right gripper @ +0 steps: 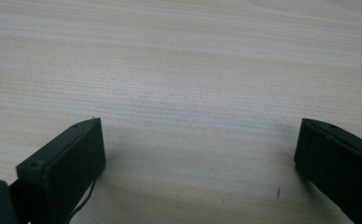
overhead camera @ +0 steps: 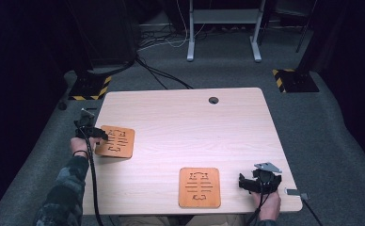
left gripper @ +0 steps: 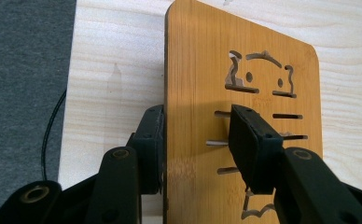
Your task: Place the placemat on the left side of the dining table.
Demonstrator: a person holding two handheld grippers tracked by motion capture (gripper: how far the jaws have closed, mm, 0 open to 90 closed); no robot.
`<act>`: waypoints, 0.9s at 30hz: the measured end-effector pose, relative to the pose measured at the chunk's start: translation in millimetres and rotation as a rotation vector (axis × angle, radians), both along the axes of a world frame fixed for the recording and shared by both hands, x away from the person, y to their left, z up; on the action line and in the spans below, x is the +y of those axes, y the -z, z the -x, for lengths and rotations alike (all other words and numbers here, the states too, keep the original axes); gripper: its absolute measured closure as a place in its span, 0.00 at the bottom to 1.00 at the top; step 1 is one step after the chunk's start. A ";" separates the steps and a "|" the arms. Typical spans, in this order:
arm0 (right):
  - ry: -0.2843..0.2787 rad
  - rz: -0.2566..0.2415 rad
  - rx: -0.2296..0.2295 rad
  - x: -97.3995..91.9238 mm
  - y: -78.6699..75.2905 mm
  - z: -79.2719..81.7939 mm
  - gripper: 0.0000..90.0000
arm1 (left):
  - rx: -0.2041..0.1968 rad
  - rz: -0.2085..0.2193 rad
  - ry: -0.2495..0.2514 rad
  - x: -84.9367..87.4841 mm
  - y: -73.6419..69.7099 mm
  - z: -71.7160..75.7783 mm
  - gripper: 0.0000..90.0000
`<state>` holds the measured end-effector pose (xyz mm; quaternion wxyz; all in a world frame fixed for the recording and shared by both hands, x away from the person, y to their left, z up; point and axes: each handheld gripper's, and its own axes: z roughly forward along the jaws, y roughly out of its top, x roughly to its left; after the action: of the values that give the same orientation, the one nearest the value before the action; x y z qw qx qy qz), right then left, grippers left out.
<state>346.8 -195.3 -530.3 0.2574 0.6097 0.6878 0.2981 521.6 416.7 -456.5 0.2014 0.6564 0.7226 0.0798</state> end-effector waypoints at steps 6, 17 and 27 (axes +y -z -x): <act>0.000 0.000 0.000 0.0 0.0 0.0 0.01 | 0.011 -0.014 0.008 1.0 1.9 -0.7 0.63; 0.000 0.000 0.000 0.0 0.0 0.0 0.01 | 0.009 -0.033 -0.013 4.1 5.1 0.2 0.64; 0.000 -0.001 0.000 0.0 0.0 0.0 0.01 | -0.028 -0.024 -0.005 2.7 4.7 3.8 0.37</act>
<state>346.8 -195.3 -530.3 0.2570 0.6098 0.6879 0.2982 517.8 419.4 -461.2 0.2037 0.6557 0.7204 0.0981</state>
